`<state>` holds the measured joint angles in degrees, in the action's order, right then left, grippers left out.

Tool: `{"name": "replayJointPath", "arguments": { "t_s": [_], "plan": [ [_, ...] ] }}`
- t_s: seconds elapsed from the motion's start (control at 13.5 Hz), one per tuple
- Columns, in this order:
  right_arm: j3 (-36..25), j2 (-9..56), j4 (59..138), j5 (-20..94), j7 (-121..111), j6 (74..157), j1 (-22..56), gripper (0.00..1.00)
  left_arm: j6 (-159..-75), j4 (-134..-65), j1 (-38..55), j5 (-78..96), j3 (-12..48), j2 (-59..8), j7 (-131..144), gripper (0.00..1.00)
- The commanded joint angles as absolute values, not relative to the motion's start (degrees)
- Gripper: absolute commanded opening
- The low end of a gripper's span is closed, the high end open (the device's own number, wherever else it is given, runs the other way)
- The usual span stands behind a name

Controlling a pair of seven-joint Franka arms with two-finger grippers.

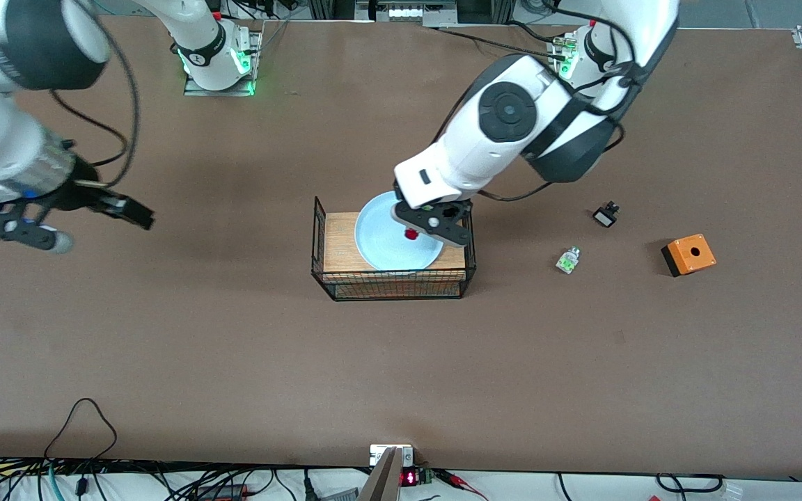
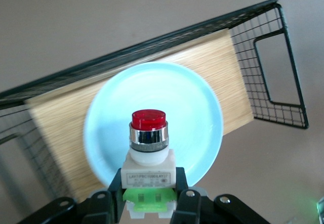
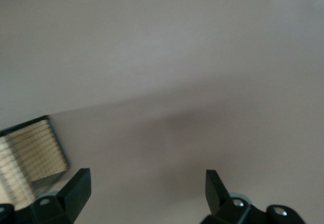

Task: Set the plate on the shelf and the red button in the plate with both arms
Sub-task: 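Lower the red button onto the plate with the left gripper and release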

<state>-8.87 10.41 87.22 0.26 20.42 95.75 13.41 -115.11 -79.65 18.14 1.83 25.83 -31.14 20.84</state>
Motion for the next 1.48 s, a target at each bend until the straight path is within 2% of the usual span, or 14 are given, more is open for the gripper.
{"name": "replayJointPath", "arguments": {
  "t_s": [0.0,0.22,0.52,0.59,0.66,0.74,0.81,1.03,1.4],
  "plan": [
    [-8.79,10.02,87.54,0.09,6.21,94.75,6.18,1.00,-116.02,-77.70,22.75,-3.40,23.56,-34.79,22.32,0.13],
    [-9.49,10.02,87.45,-0.17,-3.94,94.75,4.66,1.00,-115.93,-77.96,24.43,-8.87,23.64,-36.03,26.63,0.13],
    [-10.28,10.28,87.54,-0.18,-6.68,94.66,5.53,1.00,-116.02,-77.78,24.52,-8.88,23.47,-38.58,26.54,0.29],
    [-10.28,10.81,87.80,-0.18,-6.42,95.35,6.84,1.00,-116.02,-77.70,24.52,-8.88,23.21,-38.58,26.46,0.30],
    [-10.28,11.51,88.24,-0.18,-5.55,96.75,8.25,1.00,-116.02,-77.70,24.35,-8.79,23.12,-38.58,26.46,0.42],
    [-10.28,12.21,88.68,-0.18,-3.62,97.99,9.65,1.00,-116.02,-77.61,24.08,-8.79,23.12,-38.32,26.11,0.78],
    [-10.28,12.39,88.68,-0.18,-1.86,99.04,10.62,1.00,-115.93,-77.35,24.08,-8.79,23.12,-37.89,26.02,1.00],
    [-10.28,13.27,88.59,-0.18,-1.14,101.68,11.51,1.00,-114.62,-76.37,23.21,-8.26,23.38,-34.47,26.98,1.00],
    [-11.60,12.48,87.63,1.05,-2.02,101.08,9.06,1.00,-99.18,-76.11,18.82,-8.52,23.56,-22.17,26.20,1.00]
  ]
}}
